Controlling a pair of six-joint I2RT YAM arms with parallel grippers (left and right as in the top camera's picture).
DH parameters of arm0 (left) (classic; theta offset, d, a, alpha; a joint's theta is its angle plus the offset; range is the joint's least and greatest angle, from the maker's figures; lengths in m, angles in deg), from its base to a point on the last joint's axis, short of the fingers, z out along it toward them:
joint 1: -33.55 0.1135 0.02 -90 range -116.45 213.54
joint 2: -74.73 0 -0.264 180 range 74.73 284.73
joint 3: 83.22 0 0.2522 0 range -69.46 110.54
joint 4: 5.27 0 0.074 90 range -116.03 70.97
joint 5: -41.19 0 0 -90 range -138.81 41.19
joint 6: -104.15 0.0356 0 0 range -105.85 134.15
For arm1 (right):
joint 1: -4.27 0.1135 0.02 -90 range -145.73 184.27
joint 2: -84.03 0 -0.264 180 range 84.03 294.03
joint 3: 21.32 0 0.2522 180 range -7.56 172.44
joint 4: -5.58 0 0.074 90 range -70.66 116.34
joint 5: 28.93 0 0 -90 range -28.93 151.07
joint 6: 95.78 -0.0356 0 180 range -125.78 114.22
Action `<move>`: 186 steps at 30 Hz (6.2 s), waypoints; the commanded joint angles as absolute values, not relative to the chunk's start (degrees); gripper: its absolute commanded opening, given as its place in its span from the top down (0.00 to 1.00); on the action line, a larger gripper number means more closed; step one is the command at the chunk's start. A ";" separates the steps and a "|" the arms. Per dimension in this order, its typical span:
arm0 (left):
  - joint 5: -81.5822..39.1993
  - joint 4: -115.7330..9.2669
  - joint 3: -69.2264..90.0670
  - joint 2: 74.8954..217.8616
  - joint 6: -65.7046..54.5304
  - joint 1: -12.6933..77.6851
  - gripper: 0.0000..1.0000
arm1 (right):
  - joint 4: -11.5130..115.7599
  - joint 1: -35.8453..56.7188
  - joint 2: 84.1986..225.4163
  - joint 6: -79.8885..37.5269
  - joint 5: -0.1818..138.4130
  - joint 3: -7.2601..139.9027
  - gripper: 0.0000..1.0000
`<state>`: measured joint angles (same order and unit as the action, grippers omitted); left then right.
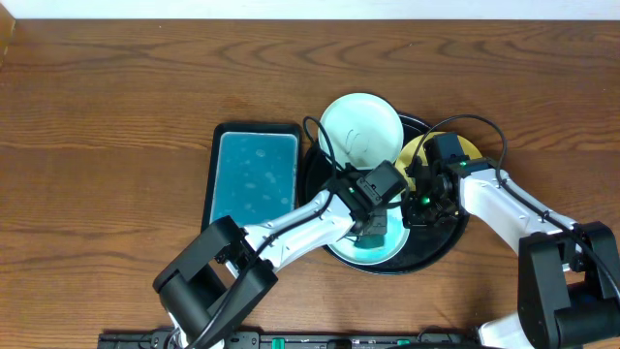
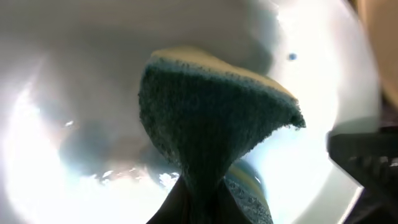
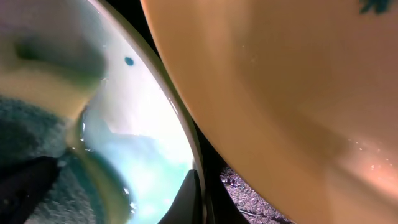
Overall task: Clean dirty plates on tray and stack at the side
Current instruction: 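Scrub the near pale green plate with the sponge in the left gripper, then return the sponge to the basin with the left gripper, then lift the cleaned pale green plate with the right gripper, then carry the plate right and set it on the table beside the tray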
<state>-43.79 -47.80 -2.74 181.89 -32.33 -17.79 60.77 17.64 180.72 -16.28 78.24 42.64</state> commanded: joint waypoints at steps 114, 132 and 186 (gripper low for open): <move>-48.05 -60.02 -9.29 169.58 1.48 14.89 0.92 | 45.14 57.42 158.56 6.10 0.28 44.30 0.99; -48.03 -59.84 -9.29 169.58 1.48 14.89 0.92 | 42.43 62.12 158.56 7.15 -9.43 44.30 0.99; -48.01 -60.35 -9.29 169.58 1.44 14.89 0.92 | 45.49 -27.91 174.27 -29.01 67.90 43.97 0.72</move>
<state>-47.51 -60.19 -8.75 169.19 0.72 14.69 46.32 -29.29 174.31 -31.78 63.38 43.27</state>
